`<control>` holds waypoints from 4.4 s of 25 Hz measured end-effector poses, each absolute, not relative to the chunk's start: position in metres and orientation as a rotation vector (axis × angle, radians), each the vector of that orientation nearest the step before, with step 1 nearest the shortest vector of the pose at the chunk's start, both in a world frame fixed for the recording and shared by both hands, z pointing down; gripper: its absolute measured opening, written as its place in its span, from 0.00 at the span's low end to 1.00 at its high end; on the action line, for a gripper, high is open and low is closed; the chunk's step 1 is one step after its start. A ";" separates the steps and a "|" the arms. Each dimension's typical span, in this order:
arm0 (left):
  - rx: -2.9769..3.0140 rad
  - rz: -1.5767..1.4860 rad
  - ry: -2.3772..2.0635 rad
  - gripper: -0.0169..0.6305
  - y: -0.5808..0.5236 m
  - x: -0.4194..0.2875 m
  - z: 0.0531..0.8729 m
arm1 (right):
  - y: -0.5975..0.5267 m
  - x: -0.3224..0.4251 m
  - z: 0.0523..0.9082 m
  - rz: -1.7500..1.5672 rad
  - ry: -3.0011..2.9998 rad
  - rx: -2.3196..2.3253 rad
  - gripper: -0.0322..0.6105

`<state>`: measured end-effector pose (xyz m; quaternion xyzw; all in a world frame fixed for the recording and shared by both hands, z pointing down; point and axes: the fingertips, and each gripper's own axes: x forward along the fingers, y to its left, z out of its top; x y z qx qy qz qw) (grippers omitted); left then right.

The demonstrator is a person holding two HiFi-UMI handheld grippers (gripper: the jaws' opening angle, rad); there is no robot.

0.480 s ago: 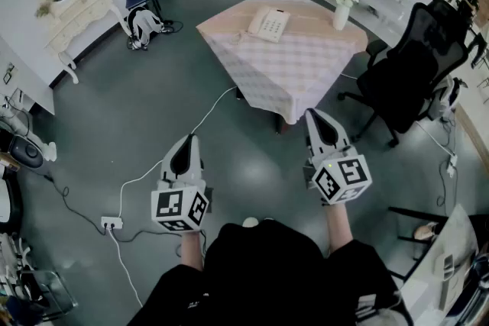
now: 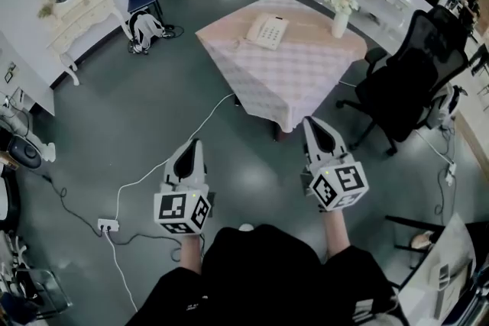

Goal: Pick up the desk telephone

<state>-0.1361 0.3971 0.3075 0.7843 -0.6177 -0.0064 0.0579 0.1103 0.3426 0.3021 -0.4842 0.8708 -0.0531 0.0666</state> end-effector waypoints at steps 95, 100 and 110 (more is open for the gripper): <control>2.452 0.216 -1.278 0.02 -0.216 -0.129 0.420 | -0.218 0.090 0.429 -0.672 2.328 -1.864 0.04; 2.437 0.255 -1.222 0.02 -0.235 -0.113 0.432 | -0.232 0.102 0.444 -0.733 2.307 -1.870 0.04; 2.361 0.353 -1.082 0.02 -0.273 -0.086 0.467 | -0.257 0.105 0.470 -0.837 2.328 -1.818 0.04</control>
